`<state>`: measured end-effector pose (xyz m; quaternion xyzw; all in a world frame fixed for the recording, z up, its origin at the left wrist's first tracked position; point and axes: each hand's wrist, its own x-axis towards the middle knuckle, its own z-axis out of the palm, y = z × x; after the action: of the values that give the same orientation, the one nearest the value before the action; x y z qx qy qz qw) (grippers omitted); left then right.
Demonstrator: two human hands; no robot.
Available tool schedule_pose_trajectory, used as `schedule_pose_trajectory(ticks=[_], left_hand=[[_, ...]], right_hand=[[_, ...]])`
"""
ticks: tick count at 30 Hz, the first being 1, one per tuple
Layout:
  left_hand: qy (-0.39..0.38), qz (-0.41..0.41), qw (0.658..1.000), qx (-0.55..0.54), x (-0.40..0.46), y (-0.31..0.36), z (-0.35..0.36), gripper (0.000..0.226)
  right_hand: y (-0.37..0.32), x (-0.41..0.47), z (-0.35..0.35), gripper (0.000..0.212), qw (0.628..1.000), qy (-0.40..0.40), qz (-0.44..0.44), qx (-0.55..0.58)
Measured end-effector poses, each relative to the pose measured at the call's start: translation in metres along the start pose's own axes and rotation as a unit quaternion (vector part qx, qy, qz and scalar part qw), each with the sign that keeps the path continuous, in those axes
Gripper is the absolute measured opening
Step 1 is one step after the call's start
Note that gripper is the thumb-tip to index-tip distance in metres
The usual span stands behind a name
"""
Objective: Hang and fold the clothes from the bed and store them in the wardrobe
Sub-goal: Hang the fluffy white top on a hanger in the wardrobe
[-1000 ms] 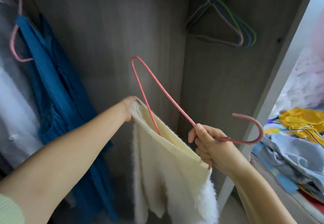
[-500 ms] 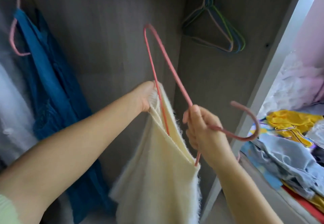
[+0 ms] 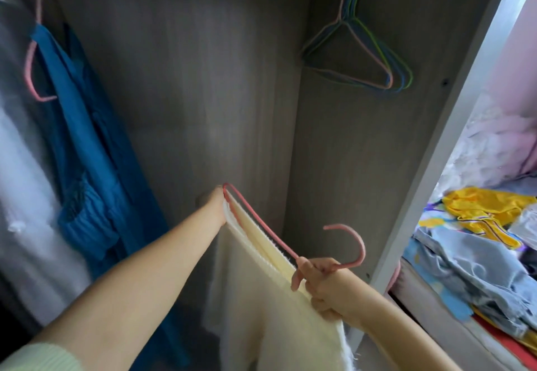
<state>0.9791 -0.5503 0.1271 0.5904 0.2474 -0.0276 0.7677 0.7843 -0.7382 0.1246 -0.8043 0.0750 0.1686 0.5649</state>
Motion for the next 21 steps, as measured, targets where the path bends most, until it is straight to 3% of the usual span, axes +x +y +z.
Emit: schedule_pose_trajectory(ticks=[3, 7, 10, 14, 19, 21], left_hand=[[0.075, 0.088, 0.991, 0.066, 0.008, -0.012, -0.009, 0.015], [0.08, 0.261, 0.92, 0.282, 0.012, -0.023, -0.012, 0.021], [0.074, 0.294, 0.888, 0.345, 0.018, -0.035, -0.016, 0.02], [0.079, 0.271, 0.892, 0.354, 0.03, -0.022, -0.016, 0.019], [0.038, 0.352, 0.794, 0.494, 0.032, -0.031, -0.022, 0.018], [0.039, 0.346, 0.802, 0.485, 0.037, -0.036, -0.03, 0.021]], right_hand=[[0.006, 0.004, 0.013, 0.051, 0.999, -0.002, 0.019, -0.032], [0.002, 0.007, -0.002, 0.047, 0.996, -0.028, 0.08, -0.028], [-0.002, 0.007, -0.008, 0.046, 0.994, -0.056, 0.088, -0.023], [-0.01, 0.009, 0.003, 0.049, 0.991, -0.056, 0.08, -0.095], [-0.006, 0.01, 0.002, 0.046, 0.991, -0.087, 0.092, -0.041], [-0.003, 0.01, 0.008, 0.046, 0.992, -0.094, 0.08, -0.034]])
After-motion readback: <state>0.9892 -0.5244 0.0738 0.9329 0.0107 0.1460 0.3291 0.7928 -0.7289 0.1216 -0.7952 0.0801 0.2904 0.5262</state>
